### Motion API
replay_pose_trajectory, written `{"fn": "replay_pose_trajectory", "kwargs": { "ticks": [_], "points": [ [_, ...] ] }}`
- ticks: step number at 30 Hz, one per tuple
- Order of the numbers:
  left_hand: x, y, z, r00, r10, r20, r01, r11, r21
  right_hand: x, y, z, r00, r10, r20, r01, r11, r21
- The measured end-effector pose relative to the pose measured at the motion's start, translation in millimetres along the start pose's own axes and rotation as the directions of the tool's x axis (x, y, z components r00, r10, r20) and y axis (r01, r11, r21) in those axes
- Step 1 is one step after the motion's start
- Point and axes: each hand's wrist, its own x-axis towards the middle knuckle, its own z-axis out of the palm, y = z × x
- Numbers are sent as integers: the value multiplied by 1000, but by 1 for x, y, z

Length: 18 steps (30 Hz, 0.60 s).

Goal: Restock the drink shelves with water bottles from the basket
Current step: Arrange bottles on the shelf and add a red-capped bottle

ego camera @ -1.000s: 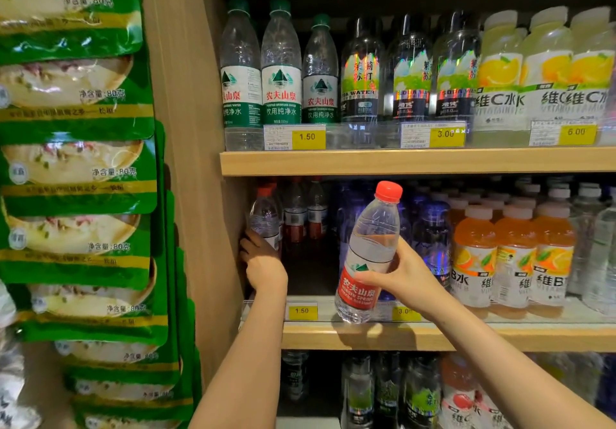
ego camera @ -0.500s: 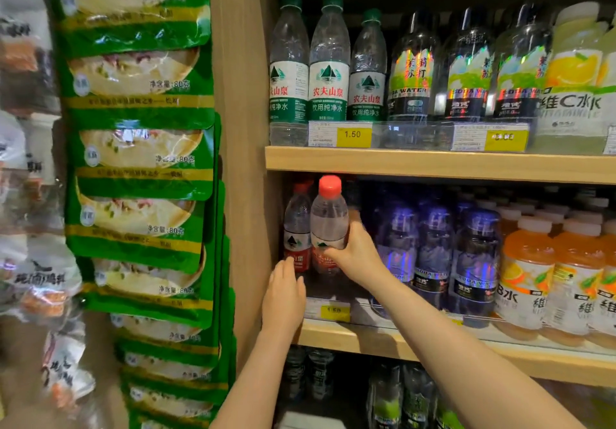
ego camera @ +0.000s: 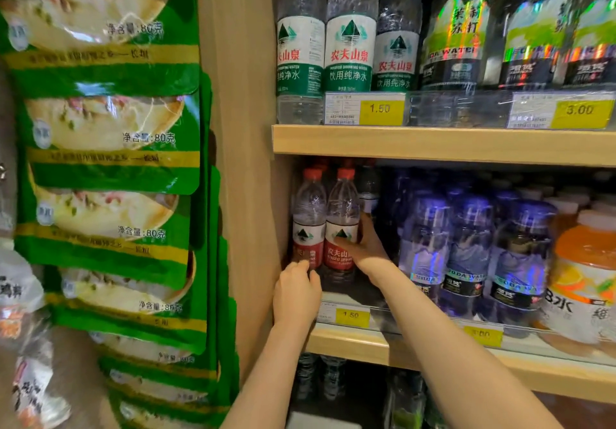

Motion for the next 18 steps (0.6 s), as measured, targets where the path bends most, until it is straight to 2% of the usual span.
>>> {"fn": "replay_pose_trajectory", "kwargs": {
  "ticks": [4, 7, 18],
  "points": [
    [-1, 0, 1, 1000, 8, -23, -7, 1000, 27, 1, 7, 9, 995, 57, -76, -68, 988, -142],
    [-1, 0, 1, 999, 12, -32, -11, 999, 31, 3, 9, 10, 977, 151, -151, -170, 977, -125],
    [0, -3, 3, 997, 66, -28, -63, 994, 94, 18, 16, 15, 980, 125, -153, -145, 981, -126]
  ]
}}
